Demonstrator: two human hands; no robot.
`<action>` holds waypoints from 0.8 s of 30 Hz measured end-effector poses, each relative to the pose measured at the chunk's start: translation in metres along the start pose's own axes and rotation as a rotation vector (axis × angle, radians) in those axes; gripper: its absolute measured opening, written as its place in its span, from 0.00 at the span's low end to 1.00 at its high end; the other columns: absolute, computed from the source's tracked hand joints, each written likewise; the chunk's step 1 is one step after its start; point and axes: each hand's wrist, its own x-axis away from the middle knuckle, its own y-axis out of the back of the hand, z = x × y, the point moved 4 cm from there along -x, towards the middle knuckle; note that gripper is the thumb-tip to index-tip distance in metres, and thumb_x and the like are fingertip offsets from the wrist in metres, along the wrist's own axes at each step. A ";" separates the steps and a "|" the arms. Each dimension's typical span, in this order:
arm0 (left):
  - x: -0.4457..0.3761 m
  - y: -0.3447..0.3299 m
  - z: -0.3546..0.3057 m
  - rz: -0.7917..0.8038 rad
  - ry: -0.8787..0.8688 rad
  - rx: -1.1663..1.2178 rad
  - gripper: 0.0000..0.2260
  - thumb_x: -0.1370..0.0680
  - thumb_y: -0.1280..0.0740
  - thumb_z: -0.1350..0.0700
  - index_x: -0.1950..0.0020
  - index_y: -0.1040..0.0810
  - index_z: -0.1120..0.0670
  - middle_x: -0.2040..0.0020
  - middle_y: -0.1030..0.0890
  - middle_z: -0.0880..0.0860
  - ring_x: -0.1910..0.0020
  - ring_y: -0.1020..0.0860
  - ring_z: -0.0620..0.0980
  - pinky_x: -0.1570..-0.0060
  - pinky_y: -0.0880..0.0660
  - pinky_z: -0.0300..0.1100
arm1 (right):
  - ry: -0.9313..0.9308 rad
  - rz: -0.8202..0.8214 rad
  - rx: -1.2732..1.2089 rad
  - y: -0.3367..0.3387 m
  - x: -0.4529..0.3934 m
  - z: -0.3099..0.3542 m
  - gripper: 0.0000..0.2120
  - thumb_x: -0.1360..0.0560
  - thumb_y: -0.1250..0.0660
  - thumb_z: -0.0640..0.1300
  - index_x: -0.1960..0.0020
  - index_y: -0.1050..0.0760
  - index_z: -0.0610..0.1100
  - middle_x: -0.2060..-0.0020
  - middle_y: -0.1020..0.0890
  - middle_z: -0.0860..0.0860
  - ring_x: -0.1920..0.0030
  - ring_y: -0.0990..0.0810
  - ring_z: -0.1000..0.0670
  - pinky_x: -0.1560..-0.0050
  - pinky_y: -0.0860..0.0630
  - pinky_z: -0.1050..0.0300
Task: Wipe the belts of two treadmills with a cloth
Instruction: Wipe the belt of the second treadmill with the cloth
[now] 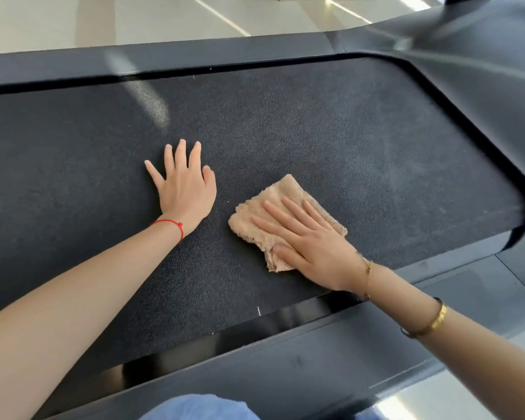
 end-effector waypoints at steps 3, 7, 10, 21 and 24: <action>0.000 -0.002 0.002 -0.017 -0.005 -0.026 0.24 0.16 0.49 0.50 0.19 0.43 0.50 0.19 0.45 0.53 0.19 0.50 0.56 0.25 0.57 0.68 | -0.011 -0.027 0.004 0.010 -0.019 -0.035 0.25 0.17 0.55 0.58 0.21 0.52 0.60 0.21 0.53 0.59 0.20 0.59 0.50 0.22 0.63 0.50; 0.001 -0.004 -0.003 -0.023 0.017 -0.045 0.24 0.16 0.49 0.50 0.19 0.44 0.50 0.19 0.45 0.52 0.19 0.50 0.55 0.25 0.55 0.68 | -0.180 -0.072 0.012 0.027 -0.071 -0.108 0.24 0.16 0.53 0.55 0.21 0.52 0.59 0.20 0.53 0.55 0.20 0.58 0.47 0.22 0.62 0.47; 0.002 -0.003 -0.003 -0.033 0.029 -0.046 0.24 0.16 0.48 0.50 0.19 0.44 0.50 0.19 0.45 0.52 0.19 0.50 0.54 0.24 0.55 0.66 | -0.315 -0.079 -0.001 0.040 -0.127 -0.150 0.24 0.15 0.56 0.55 0.20 0.54 0.58 0.20 0.54 0.54 0.20 0.58 0.44 0.22 0.63 0.46; 0.000 -0.003 -0.002 0.000 0.046 -0.090 0.25 0.17 0.51 0.48 0.19 0.45 0.48 0.18 0.46 0.49 0.19 0.51 0.50 0.23 0.54 0.64 | 0.100 -0.010 -0.004 0.030 -0.207 -0.085 0.24 0.16 0.55 0.56 0.20 0.52 0.58 0.20 0.52 0.53 0.20 0.57 0.45 0.23 0.63 0.46; -0.001 -0.003 -0.003 -0.007 0.051 -0.095 0.26 0.17 0.51 0.48 0.19 0.45 0.48 0.18 0.45 0.49 0.19 0.51 0.51 0.23 0.53 0.64 | 0.007 -0.029 0.018 0.043 -0.236 -0.126 0.25 0.15 0.56 0.55 0.20 0.53 0.56 0.20 0.53 0.51 0.20 0.58 0.45 0.23 0.63 0.46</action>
